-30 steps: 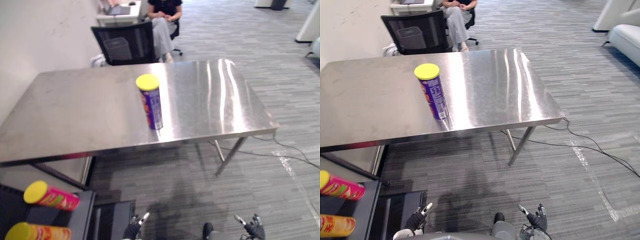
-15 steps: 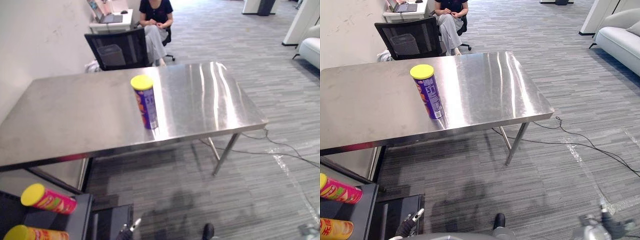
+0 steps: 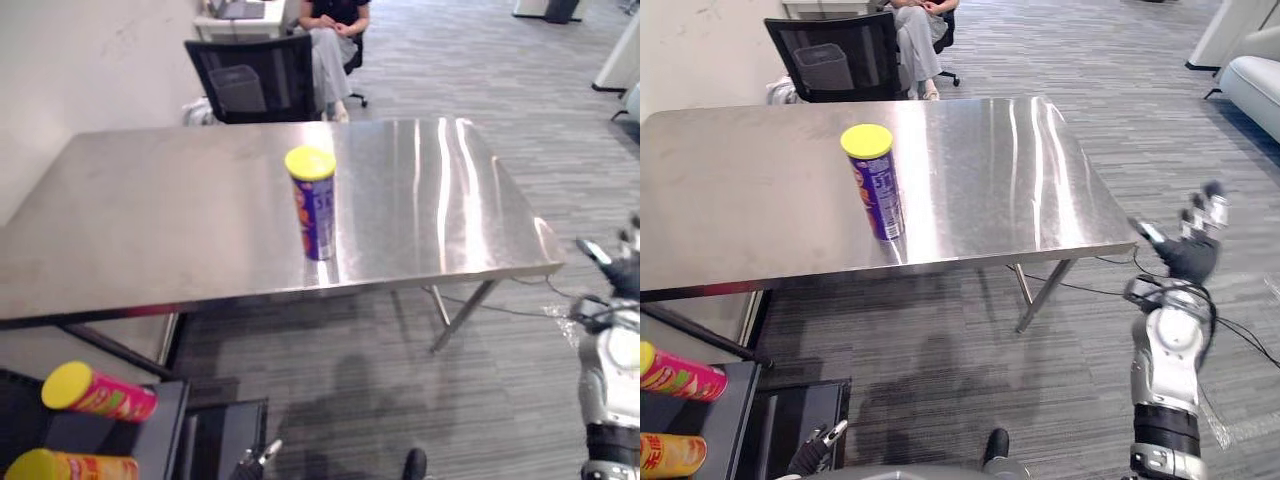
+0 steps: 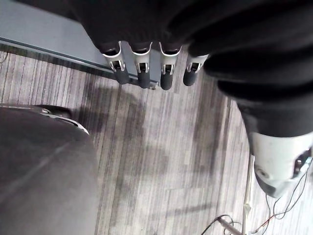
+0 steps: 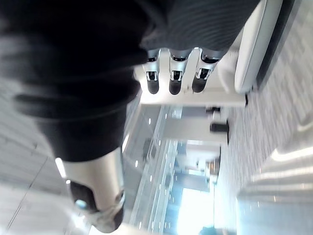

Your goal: Put the gum and the chips on the shelf.

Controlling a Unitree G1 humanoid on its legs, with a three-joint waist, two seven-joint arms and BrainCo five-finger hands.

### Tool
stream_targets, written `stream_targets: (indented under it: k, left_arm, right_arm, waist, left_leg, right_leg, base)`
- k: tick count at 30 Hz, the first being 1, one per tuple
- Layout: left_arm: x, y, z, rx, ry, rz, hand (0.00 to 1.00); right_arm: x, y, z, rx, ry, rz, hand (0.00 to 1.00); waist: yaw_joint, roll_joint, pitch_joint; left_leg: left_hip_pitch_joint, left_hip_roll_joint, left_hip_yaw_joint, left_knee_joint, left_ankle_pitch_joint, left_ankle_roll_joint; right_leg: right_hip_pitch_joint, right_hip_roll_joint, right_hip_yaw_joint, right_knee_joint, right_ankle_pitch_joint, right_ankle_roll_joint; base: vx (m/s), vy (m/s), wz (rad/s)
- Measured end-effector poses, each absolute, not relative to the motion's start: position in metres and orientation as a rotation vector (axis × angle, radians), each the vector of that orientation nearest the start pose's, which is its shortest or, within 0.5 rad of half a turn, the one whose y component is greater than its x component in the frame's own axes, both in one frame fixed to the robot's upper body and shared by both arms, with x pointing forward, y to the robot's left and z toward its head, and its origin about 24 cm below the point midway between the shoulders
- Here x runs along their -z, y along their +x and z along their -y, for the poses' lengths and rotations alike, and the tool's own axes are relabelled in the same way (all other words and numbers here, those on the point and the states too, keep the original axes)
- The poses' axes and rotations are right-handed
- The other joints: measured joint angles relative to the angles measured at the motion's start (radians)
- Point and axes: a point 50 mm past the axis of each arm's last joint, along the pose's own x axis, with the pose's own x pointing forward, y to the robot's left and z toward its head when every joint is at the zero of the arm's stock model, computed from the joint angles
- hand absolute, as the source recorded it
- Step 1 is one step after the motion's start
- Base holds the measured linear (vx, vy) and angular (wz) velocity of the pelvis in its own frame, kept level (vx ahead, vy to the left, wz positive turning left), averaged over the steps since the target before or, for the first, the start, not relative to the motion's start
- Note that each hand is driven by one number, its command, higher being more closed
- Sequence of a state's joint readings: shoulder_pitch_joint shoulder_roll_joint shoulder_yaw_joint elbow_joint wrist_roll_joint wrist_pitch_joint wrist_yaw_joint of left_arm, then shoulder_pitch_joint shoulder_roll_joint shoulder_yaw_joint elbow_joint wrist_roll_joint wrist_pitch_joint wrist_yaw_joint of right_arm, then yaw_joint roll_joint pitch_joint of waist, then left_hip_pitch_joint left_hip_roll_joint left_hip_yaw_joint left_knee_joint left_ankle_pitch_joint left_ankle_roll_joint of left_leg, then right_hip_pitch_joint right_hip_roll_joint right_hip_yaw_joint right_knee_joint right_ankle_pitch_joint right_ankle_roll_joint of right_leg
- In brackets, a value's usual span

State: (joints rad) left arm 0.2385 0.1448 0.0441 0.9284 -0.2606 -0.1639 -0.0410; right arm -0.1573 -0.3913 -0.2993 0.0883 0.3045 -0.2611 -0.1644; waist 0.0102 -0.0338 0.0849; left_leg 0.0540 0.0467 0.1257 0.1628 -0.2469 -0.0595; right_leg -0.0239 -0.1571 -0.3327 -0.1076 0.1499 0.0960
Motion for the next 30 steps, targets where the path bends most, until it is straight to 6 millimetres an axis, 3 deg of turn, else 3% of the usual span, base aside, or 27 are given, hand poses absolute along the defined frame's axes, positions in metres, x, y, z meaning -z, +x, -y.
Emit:
stream_targets:
  k: [6, 11, 21, 30]
  left_arm:
    - [0.150, 0.069, -0.219, -0.287, -0.122, -0.943, 0.00]
    - [0.148, 0.069, -0.220, -0.320, -0.143, -0.903, 0.00]
    - [0.146, 0.062, -0.222, -0.329, -0.151, -0.899, 0.00]
    - [0.145, 0.067, -0.221, -0.308, -0.156, -0.884, 0.00]
  right_arm:
    - [-0.135, 0.294, 0.237, 0.078, -0.073, 0.402, 0.00]
    - [-0.139, 0.319, 0.215, -0.010, -0.094, 0.363, 0.00]
    - [-0.145, 0.344, 0.205, 0.038, -0.085, 0.323, 0.00]
    - [-0.169, 0.357, 0.188, -0.003, -0.095, 0.374, 0.00]
  waist:
    - [0.040, -0.014, 0.012]
    - [0.087, -0.020, 0.031]
    - [0.136, -0.030, 0.077]
    - [0.159, -0.030, 0.080]
  left_leg:
    - [-0.022, -0.017, -0.076, -0.002, 0.009, 0.015]
    - [-0.035, -0.032, -0.132, -0.001, 0.025, 0.031]
    - [-0.054, -0.058, -0.172, 0.002, 0.049, 0.040]
    - [-0.089, -0.060, -0.190, 0.033, 0.049, 0.040]
  right_leg:
    - [0.011, -0.021, -0.059, -0.005, 0.003, 0.004]
    - [0.031, -0.037, -0.109, -0.006, 0.006, 0.009]
    - [0.042, -0.065, -0.151, -0.001, 0.014, 0.021]
    - [0.031, -0.066, -0.165, 0.000, 0.015, 0.022]
  base:
    - [-0.06, 0.011, 0.30]
    - [-0.05, 0.000, 0.32]
    - [-0.03, 0.012, 0.16]
    - [0.00, -0.002, 0.05]
